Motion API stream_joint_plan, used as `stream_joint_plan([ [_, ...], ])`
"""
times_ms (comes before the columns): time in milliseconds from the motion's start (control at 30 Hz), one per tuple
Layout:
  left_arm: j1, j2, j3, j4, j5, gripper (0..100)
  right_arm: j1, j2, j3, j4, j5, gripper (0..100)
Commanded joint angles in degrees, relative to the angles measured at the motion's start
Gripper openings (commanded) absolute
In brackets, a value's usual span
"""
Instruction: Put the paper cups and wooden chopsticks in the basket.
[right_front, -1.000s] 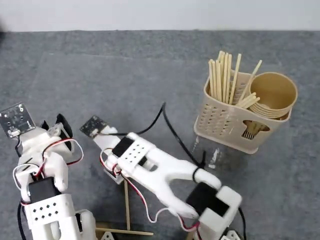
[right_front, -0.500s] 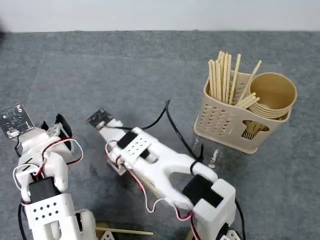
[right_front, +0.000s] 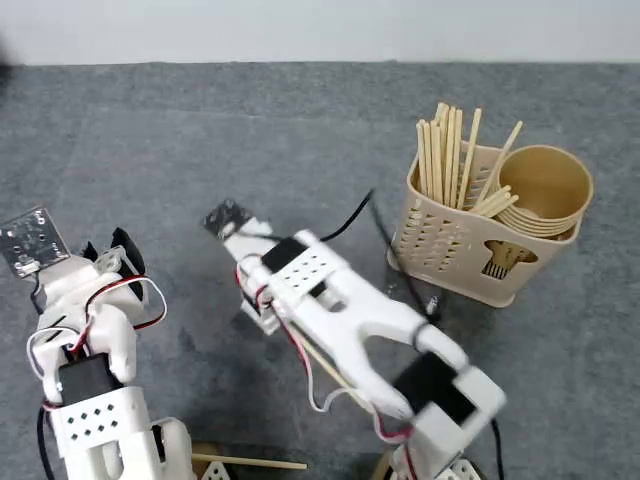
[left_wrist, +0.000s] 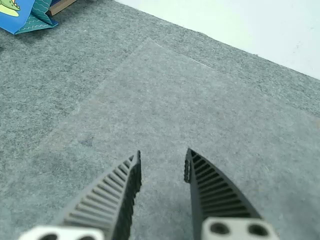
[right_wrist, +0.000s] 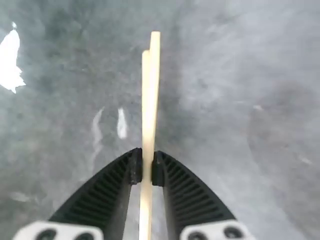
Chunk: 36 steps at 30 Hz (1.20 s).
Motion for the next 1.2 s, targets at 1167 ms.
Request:
stream_joint_plan([
  [1167,0.1,-1.1,-2.1,-1.6,0.4,14,36.4,-62.9,20.8,-47.2,7.1,0.8],
])
